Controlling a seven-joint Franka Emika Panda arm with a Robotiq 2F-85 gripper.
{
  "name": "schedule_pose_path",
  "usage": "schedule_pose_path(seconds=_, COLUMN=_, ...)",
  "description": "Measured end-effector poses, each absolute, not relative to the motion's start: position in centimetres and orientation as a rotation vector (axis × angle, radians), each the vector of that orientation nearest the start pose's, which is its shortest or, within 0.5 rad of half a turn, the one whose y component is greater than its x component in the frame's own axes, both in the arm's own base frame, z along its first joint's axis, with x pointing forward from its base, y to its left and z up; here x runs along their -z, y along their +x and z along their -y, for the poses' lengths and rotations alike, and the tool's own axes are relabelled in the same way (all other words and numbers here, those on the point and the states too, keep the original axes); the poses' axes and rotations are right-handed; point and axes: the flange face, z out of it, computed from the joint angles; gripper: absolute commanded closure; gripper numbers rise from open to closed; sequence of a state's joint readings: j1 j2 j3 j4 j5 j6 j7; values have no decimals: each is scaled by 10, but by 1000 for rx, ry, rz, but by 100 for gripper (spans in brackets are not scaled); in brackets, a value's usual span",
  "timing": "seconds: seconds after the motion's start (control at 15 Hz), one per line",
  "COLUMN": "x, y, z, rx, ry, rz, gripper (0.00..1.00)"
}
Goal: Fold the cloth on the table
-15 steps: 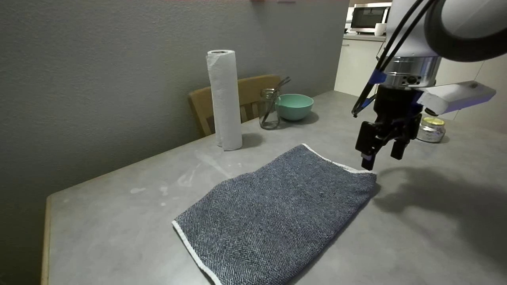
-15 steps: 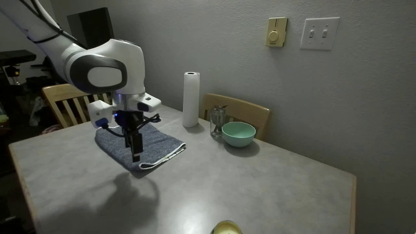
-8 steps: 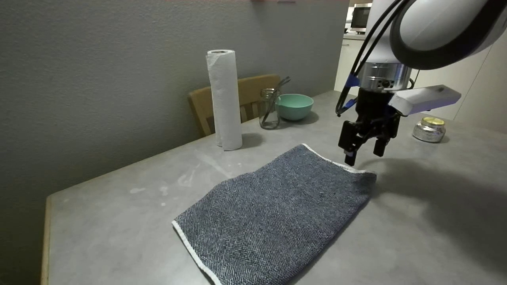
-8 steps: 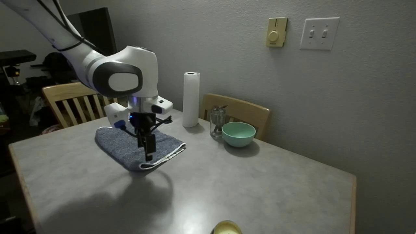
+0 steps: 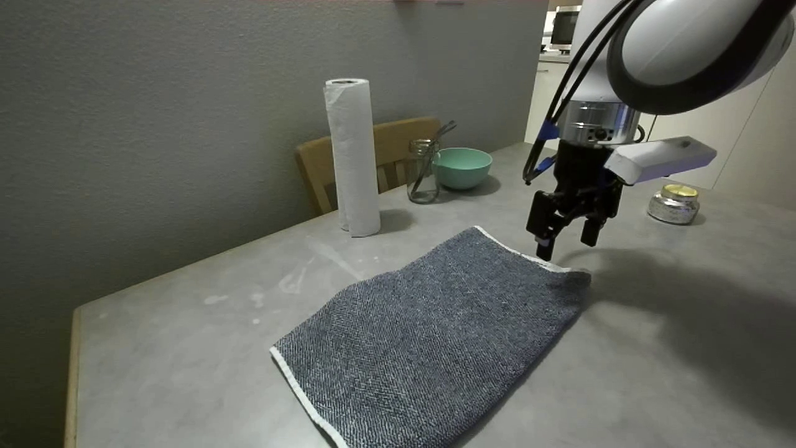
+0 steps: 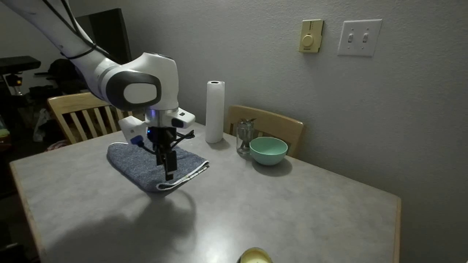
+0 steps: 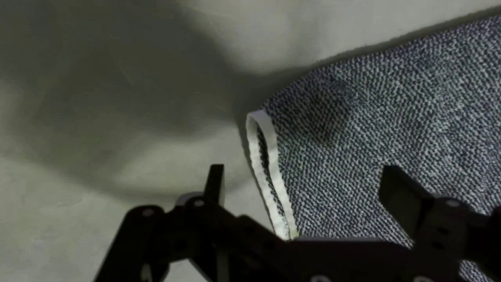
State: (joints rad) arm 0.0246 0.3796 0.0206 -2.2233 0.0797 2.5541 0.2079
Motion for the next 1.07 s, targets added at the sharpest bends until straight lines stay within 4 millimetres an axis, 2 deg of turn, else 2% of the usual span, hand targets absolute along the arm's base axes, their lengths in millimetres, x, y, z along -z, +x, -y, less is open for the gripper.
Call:
schedule_pose_path(seconds=0.4, x=-191, y=576, z=-25, rx=5, ry=-3074, rz=-349, gripper=0)
schedule_pose_path(seconds=0.73, x=-165, y=604, z=-19, rx=8, ry=-3076, rz=-366, gripper=0)
schedule_pose_path(seconds=1.07, x=-145, y=620, z=-17, rx=4, ry=-3077, rz=-381, gripper=0)
